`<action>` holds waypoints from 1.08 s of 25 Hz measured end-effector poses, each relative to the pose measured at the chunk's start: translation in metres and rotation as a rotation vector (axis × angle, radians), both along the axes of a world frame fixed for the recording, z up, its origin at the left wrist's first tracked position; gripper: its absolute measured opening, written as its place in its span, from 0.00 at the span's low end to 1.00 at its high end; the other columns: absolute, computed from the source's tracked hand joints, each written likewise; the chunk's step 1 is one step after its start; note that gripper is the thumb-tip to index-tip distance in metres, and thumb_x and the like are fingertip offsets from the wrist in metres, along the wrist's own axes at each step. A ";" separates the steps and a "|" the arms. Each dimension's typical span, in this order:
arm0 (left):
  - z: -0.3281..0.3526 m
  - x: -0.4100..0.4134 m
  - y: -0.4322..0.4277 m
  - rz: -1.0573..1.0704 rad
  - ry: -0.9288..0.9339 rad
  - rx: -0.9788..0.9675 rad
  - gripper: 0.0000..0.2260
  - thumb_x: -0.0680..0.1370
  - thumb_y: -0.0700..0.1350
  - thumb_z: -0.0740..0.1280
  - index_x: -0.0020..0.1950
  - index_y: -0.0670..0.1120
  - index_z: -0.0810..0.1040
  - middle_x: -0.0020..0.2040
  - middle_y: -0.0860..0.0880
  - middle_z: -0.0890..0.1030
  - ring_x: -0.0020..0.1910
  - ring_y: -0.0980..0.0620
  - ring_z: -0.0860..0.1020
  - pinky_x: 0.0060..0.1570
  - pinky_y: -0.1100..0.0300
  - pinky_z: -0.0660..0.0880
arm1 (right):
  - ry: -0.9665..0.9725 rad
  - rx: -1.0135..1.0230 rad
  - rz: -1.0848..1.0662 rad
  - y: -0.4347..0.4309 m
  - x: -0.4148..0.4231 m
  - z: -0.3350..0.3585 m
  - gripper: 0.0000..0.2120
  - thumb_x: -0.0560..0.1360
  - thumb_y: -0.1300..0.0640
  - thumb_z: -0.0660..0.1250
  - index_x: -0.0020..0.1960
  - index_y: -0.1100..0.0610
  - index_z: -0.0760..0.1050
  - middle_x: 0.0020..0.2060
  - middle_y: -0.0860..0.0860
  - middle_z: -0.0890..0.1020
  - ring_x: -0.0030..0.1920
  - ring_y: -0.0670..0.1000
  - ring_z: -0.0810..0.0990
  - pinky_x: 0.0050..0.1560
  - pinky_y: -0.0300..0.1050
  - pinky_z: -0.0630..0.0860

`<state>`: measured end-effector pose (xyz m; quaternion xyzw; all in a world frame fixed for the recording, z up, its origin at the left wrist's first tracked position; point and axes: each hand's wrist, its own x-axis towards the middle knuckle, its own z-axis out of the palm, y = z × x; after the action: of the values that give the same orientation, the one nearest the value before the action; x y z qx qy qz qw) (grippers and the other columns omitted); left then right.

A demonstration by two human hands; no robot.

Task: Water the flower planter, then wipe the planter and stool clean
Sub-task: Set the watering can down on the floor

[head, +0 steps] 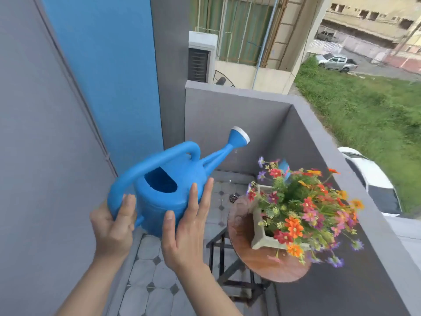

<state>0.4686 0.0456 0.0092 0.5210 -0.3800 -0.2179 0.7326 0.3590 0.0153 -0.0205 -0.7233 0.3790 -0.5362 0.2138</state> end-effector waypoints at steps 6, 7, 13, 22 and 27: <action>-0.185 0.043 0.027 0.138 0.070 0.118 0.19 0.72 0.52 0.61 0.25 0.47 0.60 0.20 0.46 0.59 0.22 0.49 0.58 0.24 0.63 0.58 | 0.100 0.167 0.165 0.005 0.048 -0.170 0.29 0.81 0.39 0.45 0.77 0.44 0.40 0.78 0.47 0.40 0.79 0.52 0.44 0.76 0.49 0.49; -0.222 0.048 0.029 0.157 0.080 0.131 0.19 0.72 0.52 0.61 0.24 0.47 0.60 0.21 0.45 0.58 0.22 0.49 0.58 0.24 0.64 0.58 | 0.126 0.181 0.190 0.005 0.054 -0.208 0.29 0.81 0.38 0.45 0.77 0.44 0.40 0.78 0.47 0.40 0.79 0.52 0.44 0.76 0.49 0.50; -0.475 0.052 0.028 0.220 0.138 0.237 0.18 0.71 0.54 0.63 0.25 0.48 0.63 0.20 0.53 0.61 0.22 0.55 0.61 0.25 0.60 0.58 | 0.375 0.327 0.315 -0.011 0.060 -0.447 0.32 0.76 0.31 0.45 0.74 0.36 0.33 0.75 0.39 0.35 0.78 0.46 0.38 0.76 0.47 0.48; -0.740 0.051 -0.002 0.210 -0.025 0.371 0.18 0.73 0.56 0.62 0.26 0.50 0.66 0.21 0.52 0.66 0.22 0.54 0.64 0.24 0.57 0.62 | 0.554 0.441 0.369 -0.047 0.051 -0.707 0.39 0.71 0.27 0.50 0.73 0.39 0.37 0.74 0.41 0.33 0.75 0.39 0.34 0.76 0.49 0.56; -0.796 0.055 -0.016 0.201 -0.037 0.342 0.20 0.75 0.63 0.60 0.28 0.54 0.66 0.22 0.59 0.67 0.23 0.62 0.64 0.24 0.66 0.61 | 0.588 0.373 0.373 -0.064 0.057 -0.772 0.38 0.72 0.27 0.46 0.74 0.40 0.34 0.73 0.42 0.31 0.76 0.42 0.33 0.76 0.45 0.50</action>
<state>0.5239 0.0301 -0.7866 0.6769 -0.2971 -0.1956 0.6445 0.4156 -0.0487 -0.7921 -0.8512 0.3770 -0.1801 0.3177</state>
